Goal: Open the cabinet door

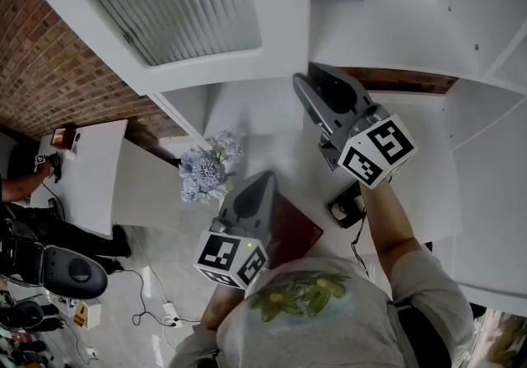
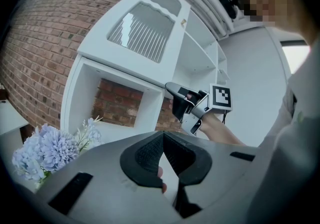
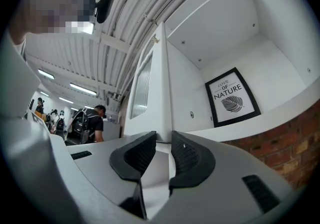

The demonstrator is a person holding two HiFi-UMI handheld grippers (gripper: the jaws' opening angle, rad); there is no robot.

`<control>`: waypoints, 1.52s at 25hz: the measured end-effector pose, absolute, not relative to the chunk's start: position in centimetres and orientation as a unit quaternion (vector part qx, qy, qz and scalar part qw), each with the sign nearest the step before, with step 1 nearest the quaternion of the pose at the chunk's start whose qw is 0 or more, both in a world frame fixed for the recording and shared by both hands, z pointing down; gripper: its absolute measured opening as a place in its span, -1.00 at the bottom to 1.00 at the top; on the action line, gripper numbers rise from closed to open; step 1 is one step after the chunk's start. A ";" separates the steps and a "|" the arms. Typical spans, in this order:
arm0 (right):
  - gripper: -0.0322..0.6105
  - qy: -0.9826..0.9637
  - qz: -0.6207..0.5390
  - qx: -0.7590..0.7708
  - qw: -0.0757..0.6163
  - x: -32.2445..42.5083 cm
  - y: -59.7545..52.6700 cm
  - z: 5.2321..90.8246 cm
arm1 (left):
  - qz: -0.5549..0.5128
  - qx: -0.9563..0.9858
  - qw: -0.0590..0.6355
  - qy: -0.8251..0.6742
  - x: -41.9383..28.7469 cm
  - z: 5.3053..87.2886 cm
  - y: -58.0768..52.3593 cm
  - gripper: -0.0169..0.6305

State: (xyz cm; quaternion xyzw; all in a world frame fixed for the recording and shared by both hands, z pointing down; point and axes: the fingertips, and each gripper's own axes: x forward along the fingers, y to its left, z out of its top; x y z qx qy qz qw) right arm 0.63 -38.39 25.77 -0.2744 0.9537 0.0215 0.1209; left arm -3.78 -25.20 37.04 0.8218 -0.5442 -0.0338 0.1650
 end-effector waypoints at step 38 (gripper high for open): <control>-0.61 0.941 0.006 -0.321 0.106 1.0 -35.0 25.9 | -0.034 0.810 0.165 -0.562 -5.7 36.6 -20.2 -0.92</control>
